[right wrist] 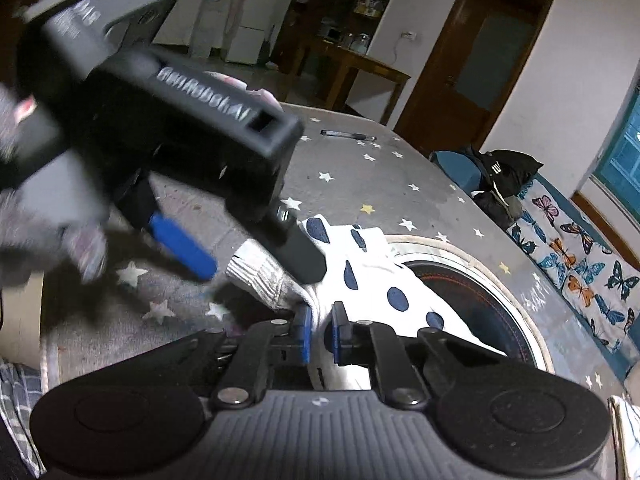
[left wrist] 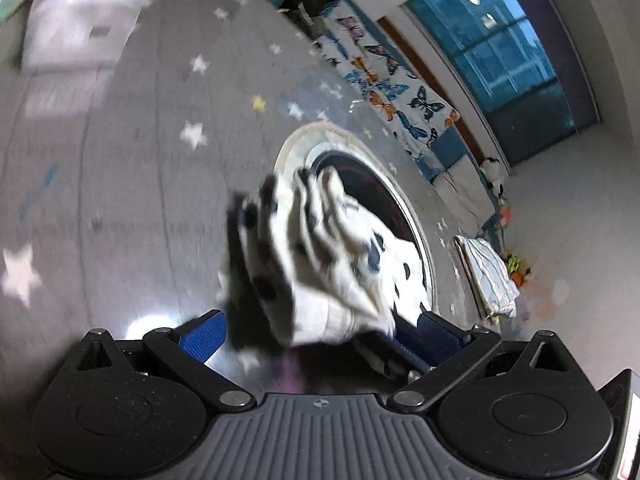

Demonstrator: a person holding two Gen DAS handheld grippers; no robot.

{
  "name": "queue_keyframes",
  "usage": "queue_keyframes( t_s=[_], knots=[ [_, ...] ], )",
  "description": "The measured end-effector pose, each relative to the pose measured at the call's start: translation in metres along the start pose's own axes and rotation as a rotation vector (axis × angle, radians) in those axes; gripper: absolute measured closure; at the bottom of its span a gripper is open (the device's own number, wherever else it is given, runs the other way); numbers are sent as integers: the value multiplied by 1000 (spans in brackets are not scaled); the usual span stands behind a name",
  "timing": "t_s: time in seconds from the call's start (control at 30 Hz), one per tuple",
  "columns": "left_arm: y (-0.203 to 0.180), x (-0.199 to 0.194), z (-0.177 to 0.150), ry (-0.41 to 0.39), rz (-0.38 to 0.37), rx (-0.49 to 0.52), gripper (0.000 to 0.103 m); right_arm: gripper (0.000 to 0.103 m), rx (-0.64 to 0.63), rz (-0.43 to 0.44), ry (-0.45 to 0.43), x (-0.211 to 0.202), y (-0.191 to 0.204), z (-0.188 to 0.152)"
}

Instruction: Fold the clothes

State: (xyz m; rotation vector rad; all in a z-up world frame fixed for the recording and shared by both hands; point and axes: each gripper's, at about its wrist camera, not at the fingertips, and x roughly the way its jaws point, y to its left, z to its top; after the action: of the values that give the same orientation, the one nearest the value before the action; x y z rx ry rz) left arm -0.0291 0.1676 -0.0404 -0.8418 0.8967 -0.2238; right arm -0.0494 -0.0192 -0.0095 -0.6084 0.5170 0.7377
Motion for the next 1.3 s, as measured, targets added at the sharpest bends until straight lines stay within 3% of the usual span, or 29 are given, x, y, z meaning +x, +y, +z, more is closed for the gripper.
queue_keyframes(
  t_s=[0.23, 0.33, 0.6, 0.73, 0.87, 1.07, 1.3],
  knots=[
    [-6, 17, -7, 16, -73, -65, 1, 95, 33, 6, -7, -8, 5, -2],
    [-6, 21, -1, -12, -68, -79, 2, 95, 46, 15, -10, -7, 3, -3],
    [2, 25, 18, -72, -25, -102, 30, 95, 60, 37, -10, -8, 6, -9],
    [8, 27, 27, -72, -7, -99, 51, 95, 61, 52, -11, -5, 4, -10],
    [9, 30, 30, -67, 14, -52, 63, 87, 73, 70, -6, -5, 0, -10],
    [12, 28, 31, -63, 22, -25, 64, 79, 167, 84, -14, -22, -14, -19],
    [12, 27, 31, -64, 27, -16, 64, 77, 383, 17, 15, -33, -62, -49]
  ],
)
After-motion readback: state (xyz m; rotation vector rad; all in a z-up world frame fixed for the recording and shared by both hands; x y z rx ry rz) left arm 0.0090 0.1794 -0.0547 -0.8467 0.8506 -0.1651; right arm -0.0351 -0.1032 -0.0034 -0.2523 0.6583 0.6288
